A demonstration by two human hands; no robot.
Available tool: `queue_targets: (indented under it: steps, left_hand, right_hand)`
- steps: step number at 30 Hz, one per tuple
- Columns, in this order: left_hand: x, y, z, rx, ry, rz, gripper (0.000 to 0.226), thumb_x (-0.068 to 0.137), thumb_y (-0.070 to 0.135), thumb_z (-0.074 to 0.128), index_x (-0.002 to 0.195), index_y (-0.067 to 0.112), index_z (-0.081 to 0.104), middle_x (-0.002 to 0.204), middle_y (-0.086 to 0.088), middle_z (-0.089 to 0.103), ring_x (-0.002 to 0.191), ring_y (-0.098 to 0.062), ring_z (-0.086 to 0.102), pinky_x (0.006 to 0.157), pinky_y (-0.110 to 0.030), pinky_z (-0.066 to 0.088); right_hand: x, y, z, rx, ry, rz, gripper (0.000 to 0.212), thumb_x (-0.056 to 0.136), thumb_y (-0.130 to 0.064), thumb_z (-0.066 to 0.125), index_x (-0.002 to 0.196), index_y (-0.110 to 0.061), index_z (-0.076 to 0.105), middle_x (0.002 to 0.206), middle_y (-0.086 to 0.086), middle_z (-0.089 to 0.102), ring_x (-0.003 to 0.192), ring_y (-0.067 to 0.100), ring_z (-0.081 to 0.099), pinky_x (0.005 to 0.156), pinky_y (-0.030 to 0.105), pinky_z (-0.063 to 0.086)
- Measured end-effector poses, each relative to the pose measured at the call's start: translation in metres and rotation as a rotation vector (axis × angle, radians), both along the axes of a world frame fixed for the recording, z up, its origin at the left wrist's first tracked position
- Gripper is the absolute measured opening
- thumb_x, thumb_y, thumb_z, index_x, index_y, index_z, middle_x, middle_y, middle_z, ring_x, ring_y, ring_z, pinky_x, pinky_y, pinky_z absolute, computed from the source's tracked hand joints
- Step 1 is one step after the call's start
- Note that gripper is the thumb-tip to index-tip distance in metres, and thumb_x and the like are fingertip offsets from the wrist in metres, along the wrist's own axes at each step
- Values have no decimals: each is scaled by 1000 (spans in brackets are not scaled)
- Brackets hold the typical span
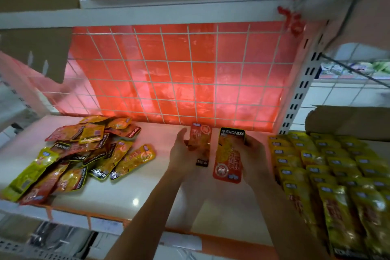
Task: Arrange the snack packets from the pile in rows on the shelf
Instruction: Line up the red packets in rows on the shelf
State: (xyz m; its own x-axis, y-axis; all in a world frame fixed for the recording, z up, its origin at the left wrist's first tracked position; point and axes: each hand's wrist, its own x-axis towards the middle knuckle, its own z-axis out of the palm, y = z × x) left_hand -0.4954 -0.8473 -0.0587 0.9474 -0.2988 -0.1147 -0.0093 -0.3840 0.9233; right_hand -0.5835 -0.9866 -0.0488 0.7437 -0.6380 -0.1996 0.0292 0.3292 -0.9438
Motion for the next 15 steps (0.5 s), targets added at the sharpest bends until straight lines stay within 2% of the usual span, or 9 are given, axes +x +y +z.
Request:
queue_targets:
  steps: [1, 3, 5, 7, 8, 10, 12, 15]
  left_hand:
    - [-7, -9, 2, -93, 44, -33, 44, 73, 13, 75, 114, 24, 61, 92, 6, 71, 92, -20, 67, 85, -39, 55]
    - [-26, -27, 8, -238, 113, -87, 29, 76, 0, 70, 94, 22, 68, 84, 3, 73, 80, -18, 69, 70, -30, 56]
    - [-44, -43, 12, -302, 142, -139, 27, 79, -4, 67, 99, 14, 67, 87, -3, 74, 77, -16, 69, 64, -26, 53]
    - [-61, -61, 15, -322, 162, -194, 30, 80, -4, 66, 106, 10, 65, 95, -7, 73, 83, -18, 70, 67, -27, 53]
    - [-69, -71, 18, -335, 178, -206, 30, 80, -4, 66, 107, 9, 65, 96, -7, 73, 84, -19, 70, 68, -28, 53]
    - [-87, -91, 21, -358, 226, -212, 28, 81, -7, 62, 105, 7, 66, 93, -9, 74, 80, -20, 71, 65, -27, 54]
    - [-108, -112, 26, -374, 285, -209, 30, 82, -9, 55, 106, 5, 66, 97, -13, 73, 83, -24, 71, 68, -30, 56]
    - [-143, -144, 29, -397, 324, -236, 29, 84, -4, 57, 108, 7, 67, 101, -15, 73, 92, -31, 70, 81, -37, 56]
  right_hand:
    - [-7, -7, 0, -4, 1, -24, 5, 83, -5, 66, 86, -7, 70, 80, 15, 72, 71, 32, 69, 70, 43, 56]
    - [-23, -20, 4, -1, -25, -62, 5, 84, -4, 65, 86, -7, 69, 73, 9, 71, 65, 24, 68, 65, 38, 57]
    - [-39, -37, 8, -23, -37, -98, 4, 85, -4, 66, 83, -6, 69, 66, 5, 68, 57, 16, 64, 57, 32, 54]
    - [-58, -59, 12, -65, -14, -144, 7, 84, -6, 67, 78, -9, 66, 61, 4, 60, 50, 11, 55, 51, 25, 42]
    - [-70, -71, 14, -70, -9, -167, 7, 82, -7, 69, 79, -10, 64, 64, 6, 58, 53, 13, 53, 51, 24, 40]
    - [-94, -95, 17, -22, -31, -204, 19, 77, -6, 73, 92, -10, 62, 75, 10, 62, 64, 20, 58, 53, 27, 45]
    - [-120, -117, 23, 46, -62, -210, 26, 83, 1, 64, 104, -12, 58, 85, 11, 66, 70, 21, 63, 51, 27, 50]
    - [-156, -149, 29, 74, -80, -235, 32, 88, 8, 53, 104, -18, 62, 87, 7, 70, 63, 14, 66, 43, 22, 48]
